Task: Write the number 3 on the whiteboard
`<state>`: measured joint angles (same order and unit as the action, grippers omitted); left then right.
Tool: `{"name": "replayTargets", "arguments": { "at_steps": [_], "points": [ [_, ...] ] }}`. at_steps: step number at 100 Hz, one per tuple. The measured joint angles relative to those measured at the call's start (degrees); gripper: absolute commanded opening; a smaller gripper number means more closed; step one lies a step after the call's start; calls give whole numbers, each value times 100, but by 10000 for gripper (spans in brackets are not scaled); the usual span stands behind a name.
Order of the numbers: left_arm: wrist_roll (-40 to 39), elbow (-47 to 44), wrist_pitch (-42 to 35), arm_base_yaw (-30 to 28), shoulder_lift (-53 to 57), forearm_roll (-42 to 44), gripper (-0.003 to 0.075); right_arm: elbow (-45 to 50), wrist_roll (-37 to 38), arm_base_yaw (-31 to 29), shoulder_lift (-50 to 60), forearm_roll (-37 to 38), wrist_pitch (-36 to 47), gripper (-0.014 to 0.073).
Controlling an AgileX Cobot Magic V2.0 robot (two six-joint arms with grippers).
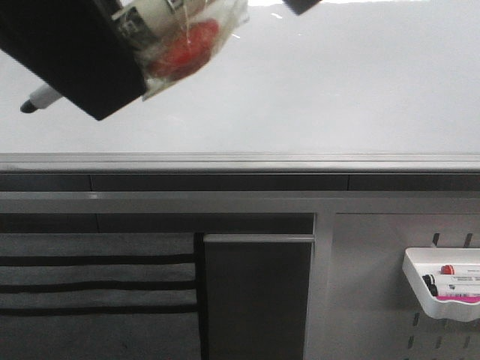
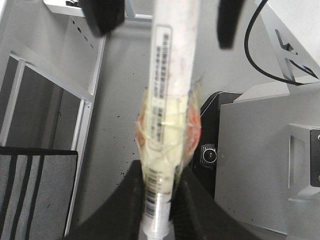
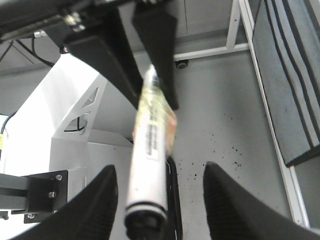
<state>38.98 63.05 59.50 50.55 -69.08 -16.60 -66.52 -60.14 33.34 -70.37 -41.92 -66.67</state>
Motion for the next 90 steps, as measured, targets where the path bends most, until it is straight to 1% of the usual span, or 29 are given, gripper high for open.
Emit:
{"name": "replayTargets", "arguments": {
  "at_steps": [16, 40, 58, 90],
  "points": [
    [9, 0, 0, 0, 0, 0, -20, -3, -387, 100, 0, 11, 154, 347],
    [9, 0, -65, 9, 0, 0, -20, -12, -1329, 269, 0, 13, 387, 347],
    [9, 0, -91, 9, 0, 10, -20, -12, -1497, 280, 0, 13, 435, 339],
    [33, 0, -278, 9, 0, 10, -20, -12, -1536, 280, 0, 13, 461, 161]
  ]
}}
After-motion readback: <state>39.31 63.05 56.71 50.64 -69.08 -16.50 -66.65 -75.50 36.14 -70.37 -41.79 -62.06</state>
